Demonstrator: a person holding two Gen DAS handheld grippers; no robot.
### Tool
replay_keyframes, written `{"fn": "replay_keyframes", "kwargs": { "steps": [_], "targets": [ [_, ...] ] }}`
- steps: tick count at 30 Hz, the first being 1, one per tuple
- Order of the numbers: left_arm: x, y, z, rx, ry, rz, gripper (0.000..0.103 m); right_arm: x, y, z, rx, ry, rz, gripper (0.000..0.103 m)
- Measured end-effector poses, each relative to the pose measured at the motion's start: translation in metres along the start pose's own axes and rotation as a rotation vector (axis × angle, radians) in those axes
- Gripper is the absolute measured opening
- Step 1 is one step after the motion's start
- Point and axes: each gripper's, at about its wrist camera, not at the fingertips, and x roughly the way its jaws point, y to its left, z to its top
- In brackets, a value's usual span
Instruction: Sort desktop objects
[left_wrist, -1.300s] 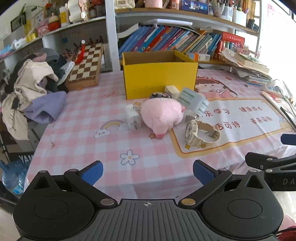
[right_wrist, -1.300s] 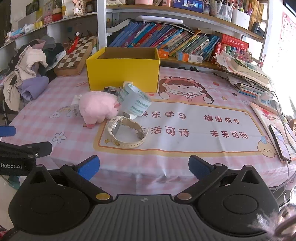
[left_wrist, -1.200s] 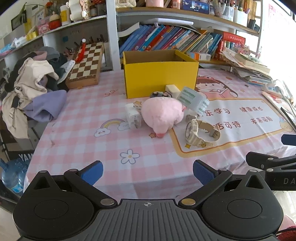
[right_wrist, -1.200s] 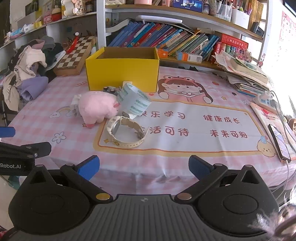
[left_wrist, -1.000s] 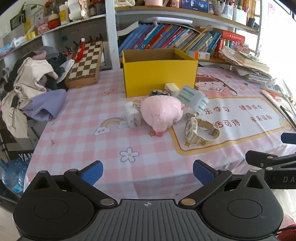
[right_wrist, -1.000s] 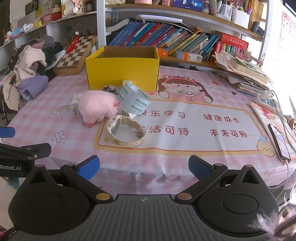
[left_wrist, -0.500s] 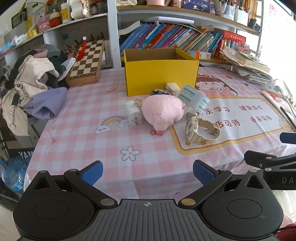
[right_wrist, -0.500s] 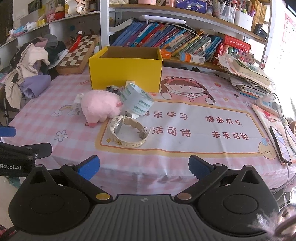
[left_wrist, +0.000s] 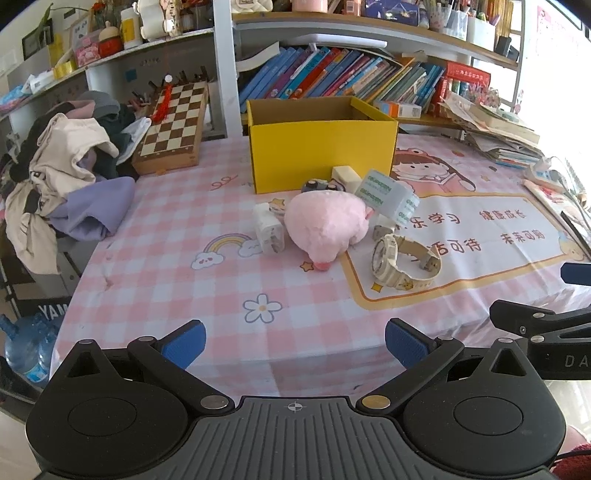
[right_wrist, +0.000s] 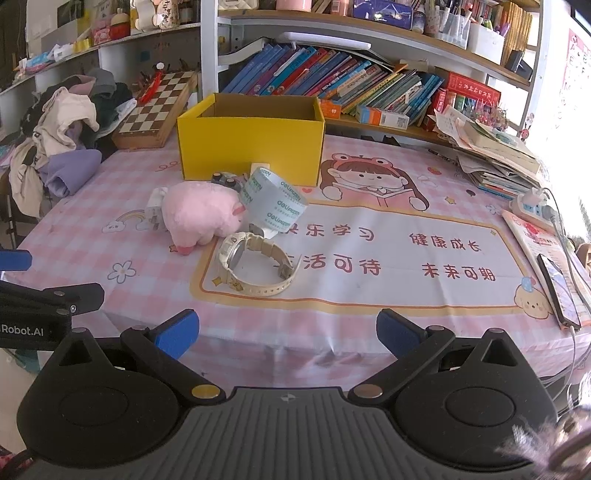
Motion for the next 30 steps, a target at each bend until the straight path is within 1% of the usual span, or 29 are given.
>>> {"fn": "replay_keyframes", "kwargs": {
  "steps": [30],
  "targets": [
    [0.0023,0.0049,-0.0007,-0.003,0.009,-0.002,0.103,0.0009,0.0035,0.0013,-0.002,0.006,-0.011,0.103]
  ]
}}
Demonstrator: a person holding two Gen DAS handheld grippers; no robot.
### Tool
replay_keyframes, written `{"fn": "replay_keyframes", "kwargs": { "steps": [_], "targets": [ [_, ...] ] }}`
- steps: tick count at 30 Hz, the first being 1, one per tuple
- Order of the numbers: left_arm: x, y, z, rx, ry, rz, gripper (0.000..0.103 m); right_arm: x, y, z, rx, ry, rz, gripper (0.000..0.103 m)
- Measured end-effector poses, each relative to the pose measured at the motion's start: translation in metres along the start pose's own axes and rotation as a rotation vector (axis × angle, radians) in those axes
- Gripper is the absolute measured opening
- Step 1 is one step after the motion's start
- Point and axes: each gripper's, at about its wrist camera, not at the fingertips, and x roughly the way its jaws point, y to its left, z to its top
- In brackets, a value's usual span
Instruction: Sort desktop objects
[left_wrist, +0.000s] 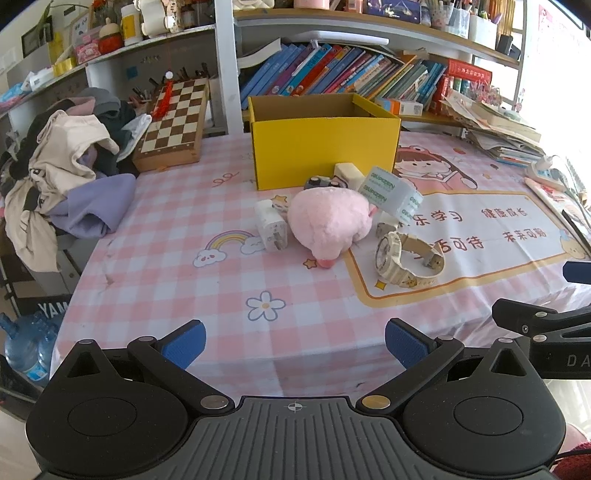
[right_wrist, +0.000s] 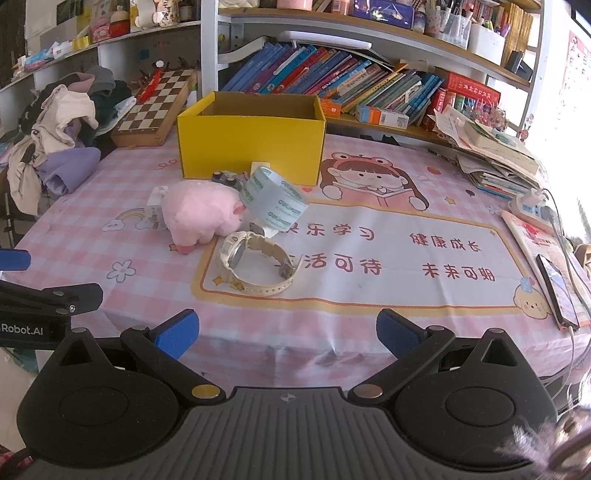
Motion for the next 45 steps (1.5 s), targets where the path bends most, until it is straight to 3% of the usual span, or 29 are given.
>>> {"fn": "replay_keyframes", "kwargs": {
  "steps": [45],
  "targets": [
    [0.017,0.008,0.005,-0.003,0.051,-0.045,0.103,0.019,0.004,0.008,0.018,0.044,0.036,0.103]
  ]
}}
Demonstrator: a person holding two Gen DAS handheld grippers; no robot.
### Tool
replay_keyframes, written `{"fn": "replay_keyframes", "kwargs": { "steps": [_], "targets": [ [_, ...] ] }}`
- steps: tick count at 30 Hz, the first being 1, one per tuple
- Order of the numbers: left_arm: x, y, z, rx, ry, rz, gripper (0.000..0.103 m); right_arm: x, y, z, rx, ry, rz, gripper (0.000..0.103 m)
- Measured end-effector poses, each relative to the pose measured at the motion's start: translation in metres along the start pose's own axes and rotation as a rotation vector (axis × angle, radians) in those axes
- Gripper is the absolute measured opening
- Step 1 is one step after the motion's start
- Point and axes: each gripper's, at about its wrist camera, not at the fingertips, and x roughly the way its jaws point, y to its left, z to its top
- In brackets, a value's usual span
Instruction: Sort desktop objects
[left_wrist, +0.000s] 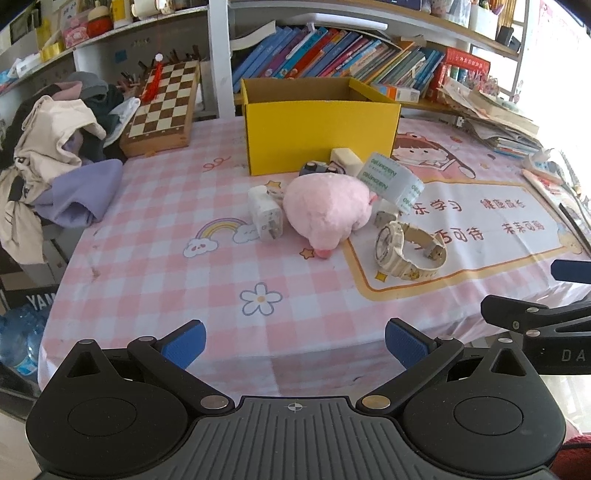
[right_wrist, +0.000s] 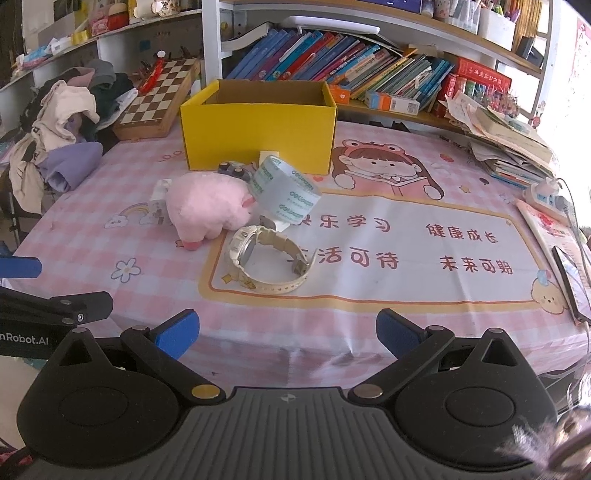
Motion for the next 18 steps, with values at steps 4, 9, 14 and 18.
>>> {"fn": "replay_keyframes", "kwargs": {
  "steps": [4,9,14,18],
  "targets": [
    [-0.001,0.002,0.001,0.004,-0.01,-0.009,0.103,0.003,0.0,0.003,0.009,0.009,0.008,0.103],
    [-0.003,0.006,0.003,-0.009,-0.025,-0.007,0.103,0.005,0.002,0.006,0.011,0.017,0.005,0.103],
    [-0.004,0.01,0.004,-0.026,-0.037,-0.02,0.103,0.004,0.005,0.008,-0.013,0.01,0.019,0.103],
    [-0.006,0.011,0.005,-0.033,-0.047,-0.029,0.103,0.002,0.007,0.008,-0.028,0.002,0.025,0.103]
  ]
}}
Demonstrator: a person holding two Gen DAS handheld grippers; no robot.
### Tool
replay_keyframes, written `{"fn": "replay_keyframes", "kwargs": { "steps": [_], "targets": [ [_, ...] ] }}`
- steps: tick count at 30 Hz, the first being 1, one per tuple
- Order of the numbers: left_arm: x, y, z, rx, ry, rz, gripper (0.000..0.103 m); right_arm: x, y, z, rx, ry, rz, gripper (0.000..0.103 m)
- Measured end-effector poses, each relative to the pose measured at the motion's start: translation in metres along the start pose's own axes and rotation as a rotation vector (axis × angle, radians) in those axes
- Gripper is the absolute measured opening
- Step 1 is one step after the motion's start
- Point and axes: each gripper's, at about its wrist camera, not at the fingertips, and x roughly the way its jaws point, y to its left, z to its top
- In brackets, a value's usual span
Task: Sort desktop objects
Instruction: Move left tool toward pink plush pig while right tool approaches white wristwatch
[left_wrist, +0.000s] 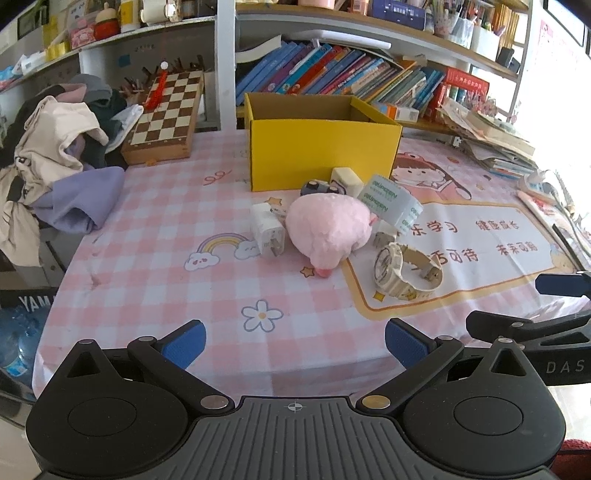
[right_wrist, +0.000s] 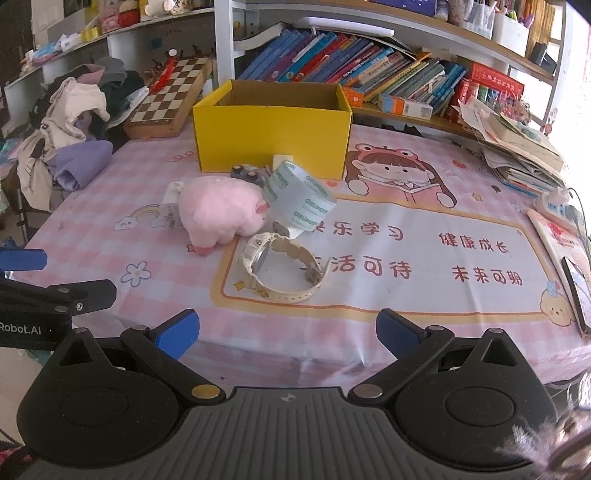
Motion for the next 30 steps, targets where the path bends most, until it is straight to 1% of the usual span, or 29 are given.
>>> {"fn": "replay_keyframes", "kwargs": {
  "steps": [5,14,22,30],
  "targets": [
    [0.0,-0.003,-0.001,0.012,0.005,0.0,0.103,-0.001,-0.001,-0.002,0.002,0.0,0.009,0.103],
    [-0.002,-0.001,-0.006,0.004,0.016,0.021,0.103,0.0,-0.008,-0.005,0.037,0.007,0.027,0.103],
    [0.001,0.002,-0.003,-0.004,0.025,0.046,0.103,0.003,-0.002,0.001,-0.007,-0.008,0.037,0.103],
    [0.011,-0.001,0.002,0.003,0.037,0.047,0.103,0.017,-0.01,0.009,-0.001,0.009,0.05,0.101]
  ]
}}
